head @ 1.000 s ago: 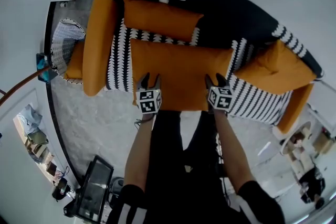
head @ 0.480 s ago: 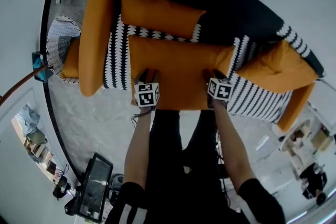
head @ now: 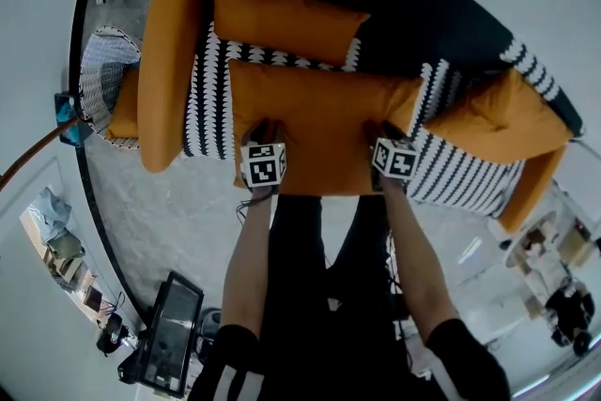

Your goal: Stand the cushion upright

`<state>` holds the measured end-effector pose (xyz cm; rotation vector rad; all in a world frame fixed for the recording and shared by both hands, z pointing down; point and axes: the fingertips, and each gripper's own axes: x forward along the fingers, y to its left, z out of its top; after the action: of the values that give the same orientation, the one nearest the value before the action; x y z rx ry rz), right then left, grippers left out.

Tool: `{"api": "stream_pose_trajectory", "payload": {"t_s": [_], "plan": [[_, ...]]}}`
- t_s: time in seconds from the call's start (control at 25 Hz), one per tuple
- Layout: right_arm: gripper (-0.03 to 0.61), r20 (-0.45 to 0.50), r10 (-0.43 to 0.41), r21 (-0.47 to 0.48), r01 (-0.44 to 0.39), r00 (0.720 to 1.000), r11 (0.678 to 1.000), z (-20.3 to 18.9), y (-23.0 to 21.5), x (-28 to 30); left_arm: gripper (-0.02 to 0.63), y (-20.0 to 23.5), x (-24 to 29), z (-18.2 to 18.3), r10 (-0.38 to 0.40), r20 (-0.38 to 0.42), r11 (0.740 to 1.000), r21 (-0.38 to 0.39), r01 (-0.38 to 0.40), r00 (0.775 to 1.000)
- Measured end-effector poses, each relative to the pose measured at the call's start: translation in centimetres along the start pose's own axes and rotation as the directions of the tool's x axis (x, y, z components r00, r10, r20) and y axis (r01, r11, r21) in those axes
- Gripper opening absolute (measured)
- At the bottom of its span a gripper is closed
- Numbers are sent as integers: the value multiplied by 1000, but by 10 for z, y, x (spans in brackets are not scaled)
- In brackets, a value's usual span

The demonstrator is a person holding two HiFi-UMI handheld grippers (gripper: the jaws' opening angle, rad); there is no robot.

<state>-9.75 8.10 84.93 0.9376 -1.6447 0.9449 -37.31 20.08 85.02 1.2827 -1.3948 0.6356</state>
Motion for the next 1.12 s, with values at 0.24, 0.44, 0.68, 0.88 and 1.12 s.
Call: {"api": "stream_pose_trajectory", "payload": {"t_s": [0.24,0.44,0.68,0.88,1.12], "plan": [[106,-4,8,-17,-8,1000,1000,-4,5,4,55,2,2,-3,-8,17,1000,13,8,1000],[47,0,20,-28,-20,1000,999,-9,7,0,11,-1,-3,-4,-10,29,1000,13,10,1000],[11,5,52,-18,-52,999,998,-20,9,-9,3,-5,-14,-14,-20,28,1000,-6,20,999],[6,16,85,-10,-85,996,996,-23,9,-18,2,-9,-28,-8,-6,48,1000,22,5,999],[2,36,120,-62,-117,992,991,-24,16,-31,2,-14,-45,-10,17,77,999,27,-19,997]]}}
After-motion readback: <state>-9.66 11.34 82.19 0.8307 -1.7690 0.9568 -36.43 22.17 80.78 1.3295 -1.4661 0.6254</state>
